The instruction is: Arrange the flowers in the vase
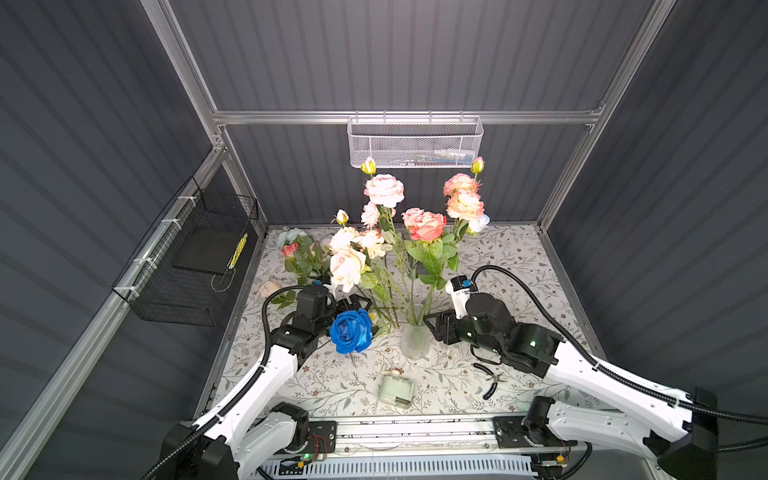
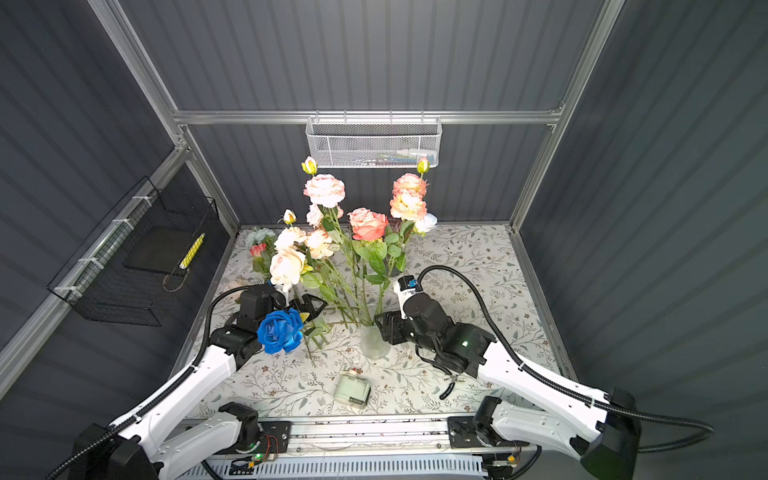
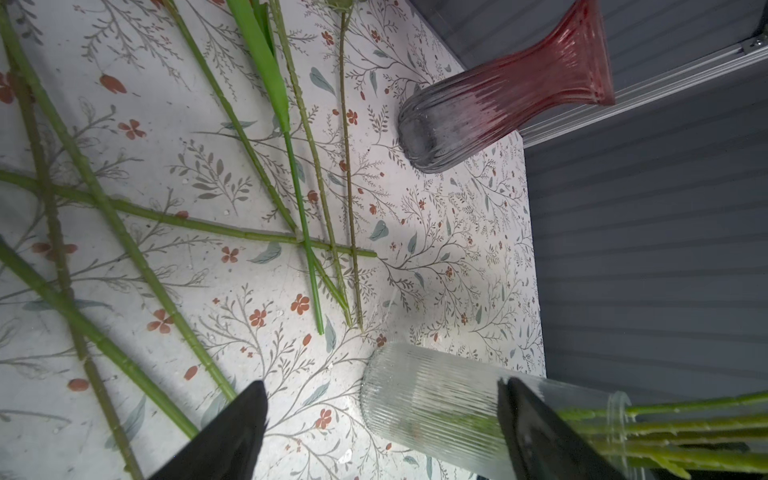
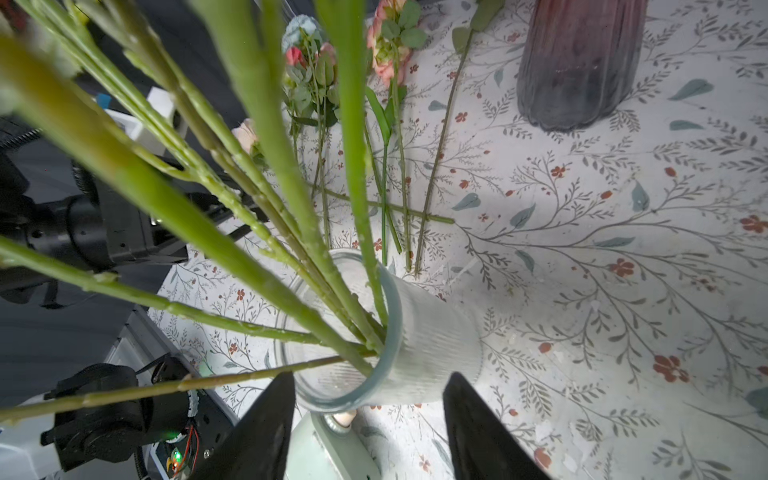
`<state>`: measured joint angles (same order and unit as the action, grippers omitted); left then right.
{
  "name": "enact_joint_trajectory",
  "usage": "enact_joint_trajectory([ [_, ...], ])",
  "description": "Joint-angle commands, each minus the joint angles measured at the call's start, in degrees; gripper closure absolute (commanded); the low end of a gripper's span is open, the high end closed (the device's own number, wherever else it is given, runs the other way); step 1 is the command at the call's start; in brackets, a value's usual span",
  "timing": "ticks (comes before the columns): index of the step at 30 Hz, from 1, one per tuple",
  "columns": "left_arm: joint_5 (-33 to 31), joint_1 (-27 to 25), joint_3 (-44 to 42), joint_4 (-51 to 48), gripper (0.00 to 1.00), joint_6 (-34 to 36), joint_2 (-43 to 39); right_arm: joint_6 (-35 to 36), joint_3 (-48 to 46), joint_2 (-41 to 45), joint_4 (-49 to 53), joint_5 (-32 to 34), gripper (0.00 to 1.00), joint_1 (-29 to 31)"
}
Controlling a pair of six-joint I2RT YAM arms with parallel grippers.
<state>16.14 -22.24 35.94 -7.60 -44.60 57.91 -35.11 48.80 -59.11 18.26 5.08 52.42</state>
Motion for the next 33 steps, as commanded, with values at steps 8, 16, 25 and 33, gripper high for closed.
enact_joint_trajectory([
  [8, 0.14, -1.75, 0.56, 3.64, 0.12, 1.09, 2.22, 2.25, 1.78, 3.36, 8.27, 4.28, 0.52, 0.51],
  [16, -0.86, -4.89, 1.94, 4.61, 0.12, 1.62, 4.87, 4.56, 3.65, 0.7, 7.48, 1.69, 0.5, -0.3],
  [25, -1.9, -7.62, 2.66, 5.35, 0.12, 2.32, 6.59, 4.62, 6.06, -3.19, 5.93, -1.45, 0.43, -0.29],
  [33, -1.81, -9.65, 2.81, 8.05, 0.12, 1.85, 8.74, 4.87, 10.2, -9.64, 9.06, 2.95, 0.45, -0.3],
])
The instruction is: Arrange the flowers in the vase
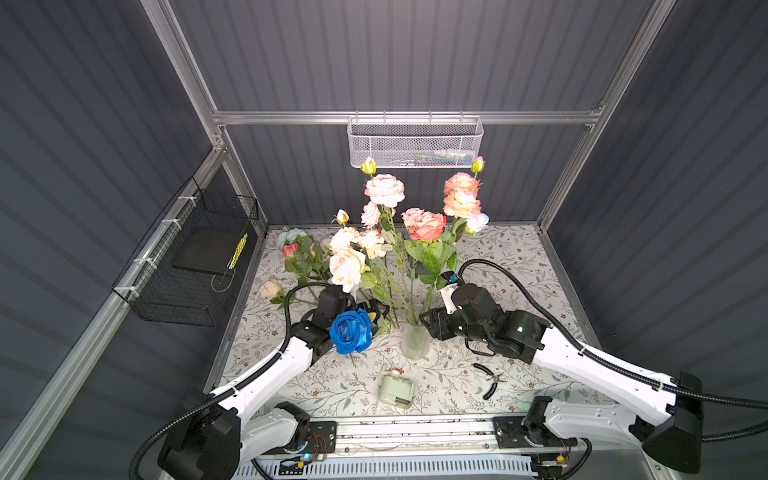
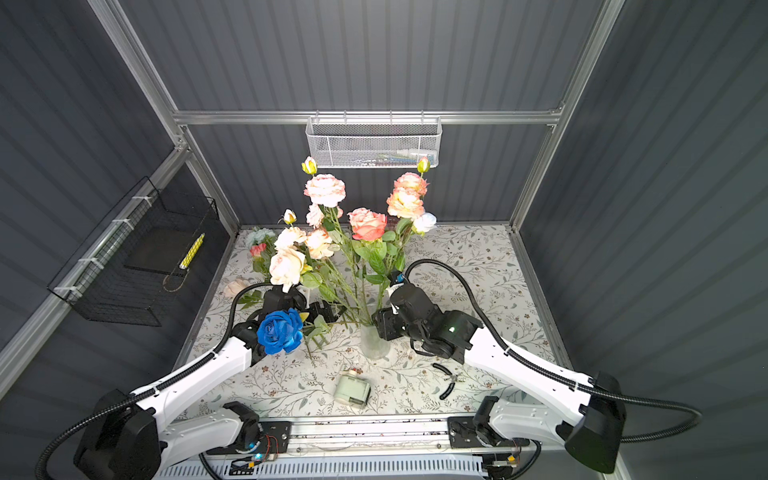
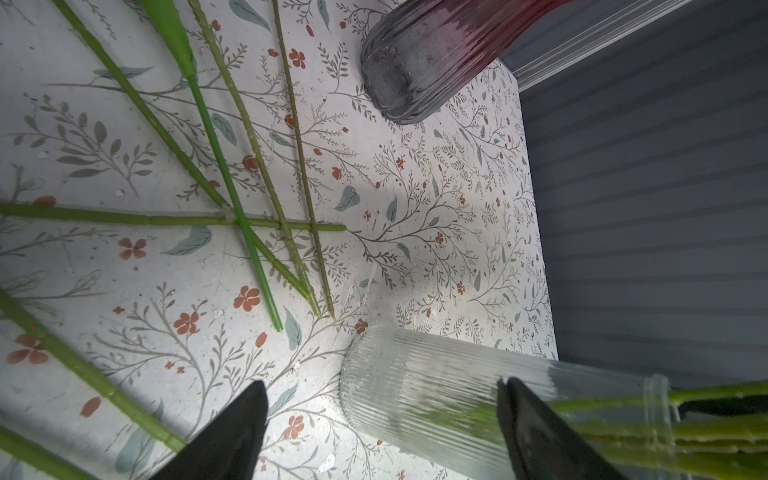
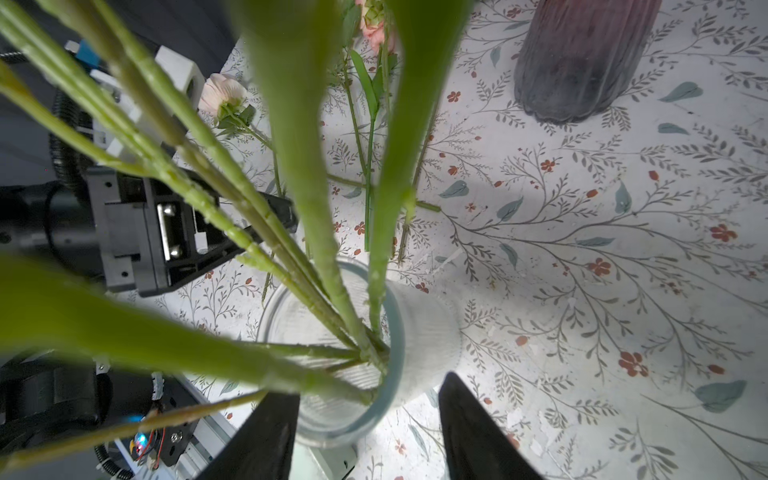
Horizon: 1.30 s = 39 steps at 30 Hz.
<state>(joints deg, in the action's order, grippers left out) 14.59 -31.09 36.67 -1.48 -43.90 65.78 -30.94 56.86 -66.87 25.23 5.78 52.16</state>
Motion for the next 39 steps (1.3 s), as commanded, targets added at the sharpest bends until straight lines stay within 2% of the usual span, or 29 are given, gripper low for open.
enact_joint_trajectory([
  [1, -0.22, -1.05, 2.16, 2.21, 0.12, 1.13, 1.17, 0.74, 2.68, -2.56, 2.52, 2.57, 0.46, -0.04],
  [7, 0.65, -2.2, 2.15, 4.53, 0.11, 0.74, 3.27, 1.44, 5.36, -5.88, 6.45, 4.62, 0.54, -0.03],
  [23, 0.8, -4.77, 2.78, 7.2, 0.11, -0.1, 7.03, 0.88, 1.0, -4.37, 5.22, 9.59, 1.0, -1.21],
  [31, 0.36, -4.77, 3.28, 6.52, 0.11, 0.23, 7.18, 2.97, -0.04, -1.17, 4.93, 9.17, 1.0, -6.15],
  [39, -1.56, -4.77, 4.12, 3.19, 0.1, 2.42, 5.42, 5.72, -3.15, 2.01, 3.1, 7.37, 1.0, -17.6],
])
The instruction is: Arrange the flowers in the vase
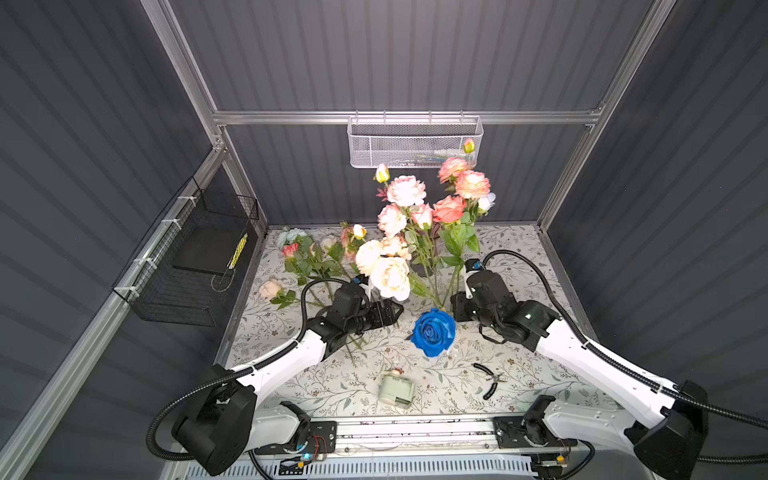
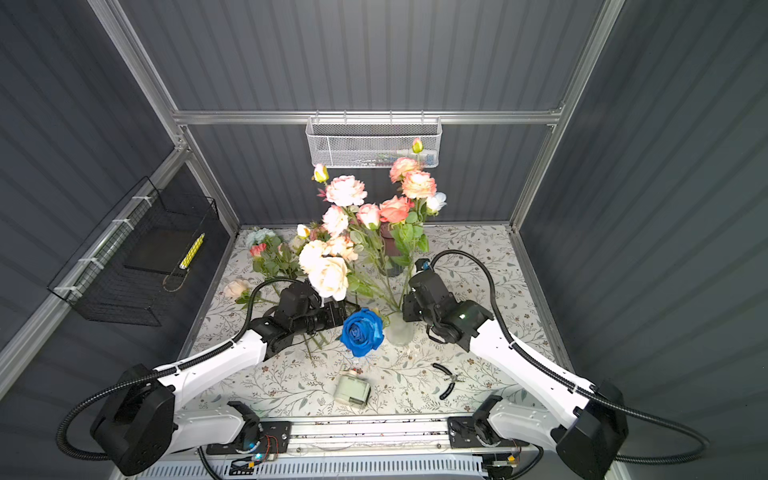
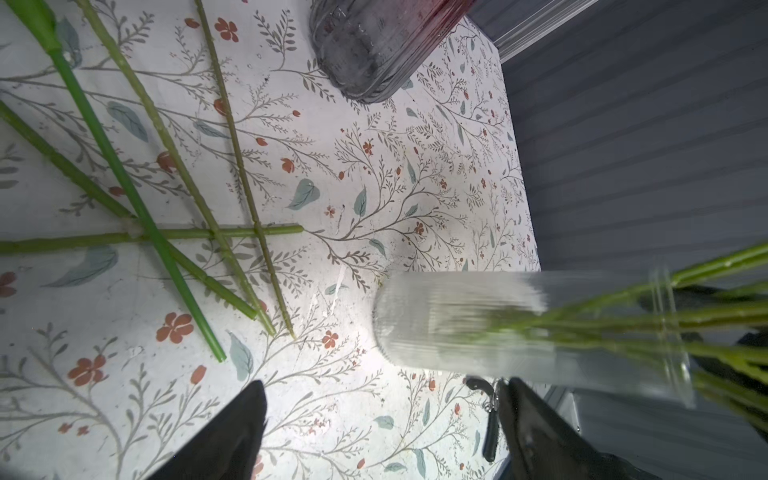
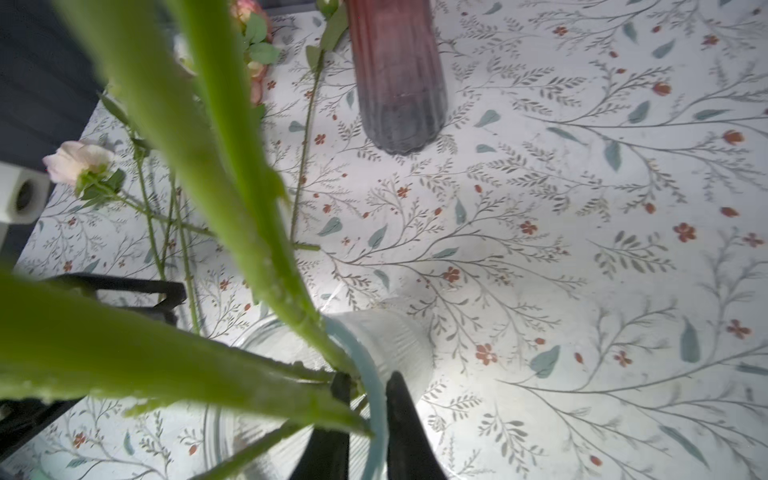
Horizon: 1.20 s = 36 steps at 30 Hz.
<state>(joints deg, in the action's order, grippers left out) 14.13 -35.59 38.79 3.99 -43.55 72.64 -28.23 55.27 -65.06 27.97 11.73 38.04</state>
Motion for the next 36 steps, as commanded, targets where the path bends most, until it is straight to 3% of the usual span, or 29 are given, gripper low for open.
enact_joint_trajectory([
  [1, -1.27, -0.26, 2.03, -2.64, 0.1, 2.3, -1.62, 3.37, -1.73, 0.0, -0.23, 0.77, 1.0, -5.44],
  [14, -2.73, -0.24, 2.17, -6.44, 0.1, 3.48, -3.82, 6.66, 1.66, -9.61, -9.7, -5.43, 1.0, -25.95],
  [27, -3.86, -0.27, 3.61, -8.47, 0.1, 4.01, -3.28, 9.16, 17.24, -24.99, -6.02, -6.23, 1.0, -31.53],
  [34, -4.07, -0.22, 3.86, -8.7, 0.1, 3.98, -3.07, 8.19, 19.42, -27.56, -6.0, -7.88, 1.0, -32.29],
  [36, -4.04, -0.27, 4.01, -8.69, 0.1, 3.99, -2.97, 8.01, 19.57, -27.58, -5.99, -8.29, 0.93, -32.33],
])
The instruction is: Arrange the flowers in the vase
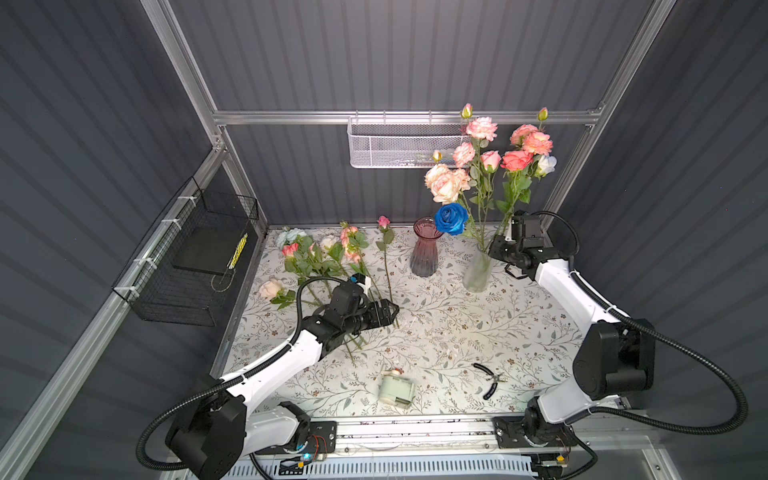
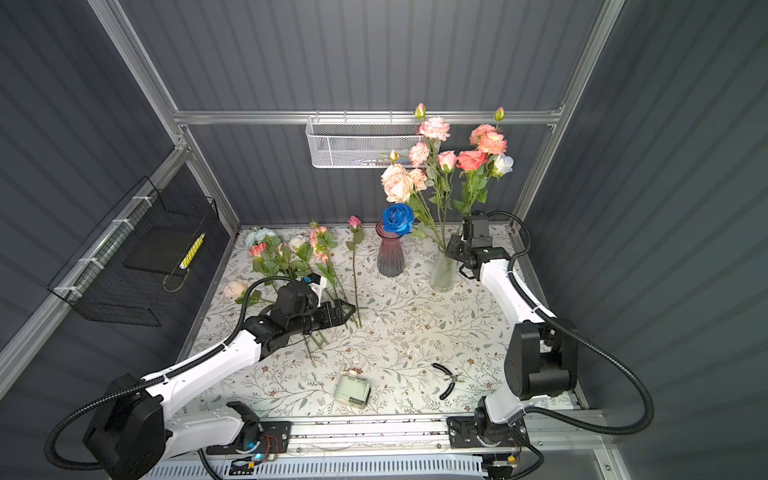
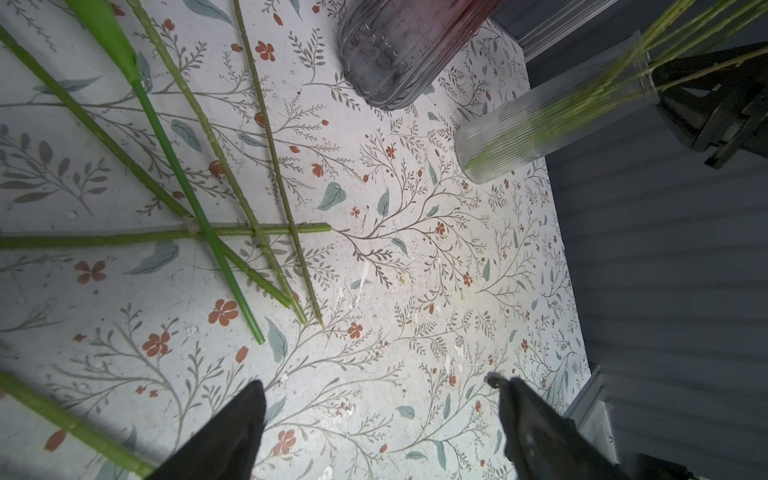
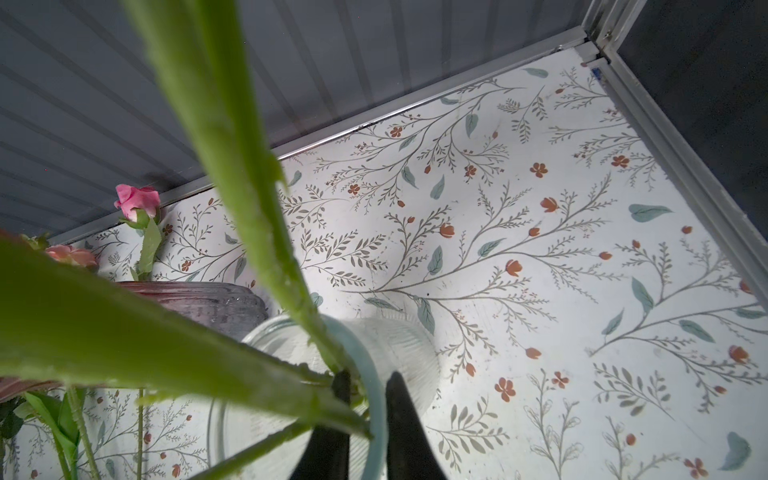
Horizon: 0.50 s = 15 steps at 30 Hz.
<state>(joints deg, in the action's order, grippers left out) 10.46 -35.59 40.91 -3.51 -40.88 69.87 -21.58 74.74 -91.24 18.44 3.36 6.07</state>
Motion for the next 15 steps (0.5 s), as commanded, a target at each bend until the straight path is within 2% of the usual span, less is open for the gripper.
enact_joint_trajectory([
  [1, -0.4, -0.27, 1.93, -1.23, 0.1, 1.33, -0.13, 1.32, 0.31, -1.43, 3.54, -0.15, 0.87, -0.31],
  [5, -0.42, -0.27, 2.21, -1.32, 0.1, 1.34, 0.25, 1.37, 0.93, -1.38, 3.54, -0.96, 0.74, -0.37],
  [12, -0.37, -0.27, 2.34, -1.19, 0.1, 1.22, 0.01, 0.85, 0.93, 0.02, 3.54, -1.68, 0.58, -0.53],
  [15, -0.47, -0.27, 2.31, -1.33, 0.1, 1.16, -0.25, 0.34, -0.3, 2.03, 3.11, -2.03, 0.48, -0.52],
])
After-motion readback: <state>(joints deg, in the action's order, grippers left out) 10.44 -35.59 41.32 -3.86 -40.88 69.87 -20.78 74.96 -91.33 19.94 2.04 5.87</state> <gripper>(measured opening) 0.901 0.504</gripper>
